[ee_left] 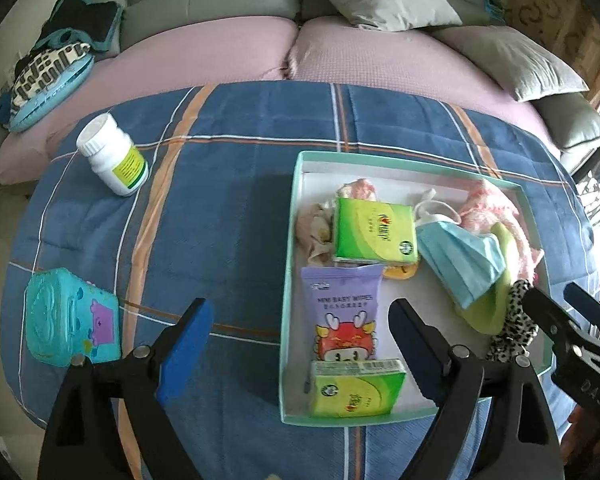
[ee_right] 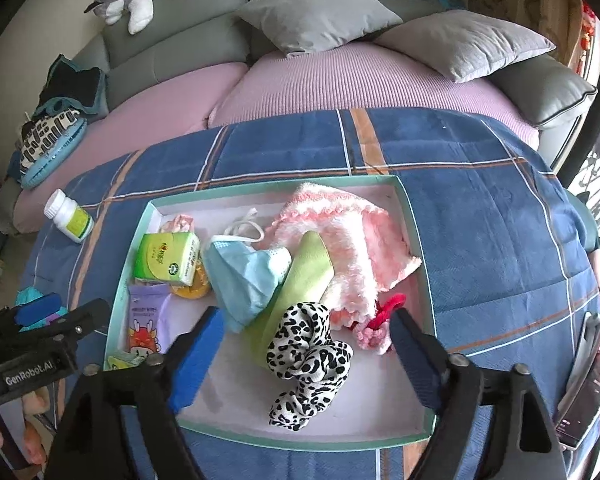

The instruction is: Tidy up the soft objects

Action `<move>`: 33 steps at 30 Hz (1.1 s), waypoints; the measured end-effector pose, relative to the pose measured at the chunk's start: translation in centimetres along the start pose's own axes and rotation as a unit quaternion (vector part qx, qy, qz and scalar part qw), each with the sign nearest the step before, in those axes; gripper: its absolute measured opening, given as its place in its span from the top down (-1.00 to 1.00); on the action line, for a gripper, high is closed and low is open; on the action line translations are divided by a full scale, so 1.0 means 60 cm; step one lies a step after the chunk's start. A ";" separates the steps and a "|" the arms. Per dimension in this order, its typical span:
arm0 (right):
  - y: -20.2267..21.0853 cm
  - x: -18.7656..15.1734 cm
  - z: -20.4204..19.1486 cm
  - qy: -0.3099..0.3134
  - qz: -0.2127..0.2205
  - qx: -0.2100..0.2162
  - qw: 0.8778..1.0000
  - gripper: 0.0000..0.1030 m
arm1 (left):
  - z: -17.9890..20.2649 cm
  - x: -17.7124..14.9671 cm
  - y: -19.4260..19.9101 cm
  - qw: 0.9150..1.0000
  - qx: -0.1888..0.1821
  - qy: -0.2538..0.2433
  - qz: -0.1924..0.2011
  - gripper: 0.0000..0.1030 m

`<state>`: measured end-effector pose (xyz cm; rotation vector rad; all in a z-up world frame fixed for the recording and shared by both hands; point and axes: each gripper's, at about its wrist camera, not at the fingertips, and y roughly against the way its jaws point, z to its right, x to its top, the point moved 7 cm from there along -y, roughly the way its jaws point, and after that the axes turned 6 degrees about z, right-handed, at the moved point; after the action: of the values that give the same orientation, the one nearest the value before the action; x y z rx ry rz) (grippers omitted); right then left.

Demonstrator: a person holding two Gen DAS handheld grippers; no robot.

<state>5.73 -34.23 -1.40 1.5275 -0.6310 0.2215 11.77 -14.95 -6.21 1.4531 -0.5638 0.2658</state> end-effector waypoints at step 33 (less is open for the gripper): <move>0.009 -0.029 -0.025 0.004 -0.031 -0.011 0.999 -1.00 | -0.040 -0.024 0.011 1.000 0.005 -0.001 0.006 -0.95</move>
<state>4.40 -32.34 -1.73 1.5221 -0.5765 0.1723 10.73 -12.29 -6.42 1.4595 -0.5741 0.2763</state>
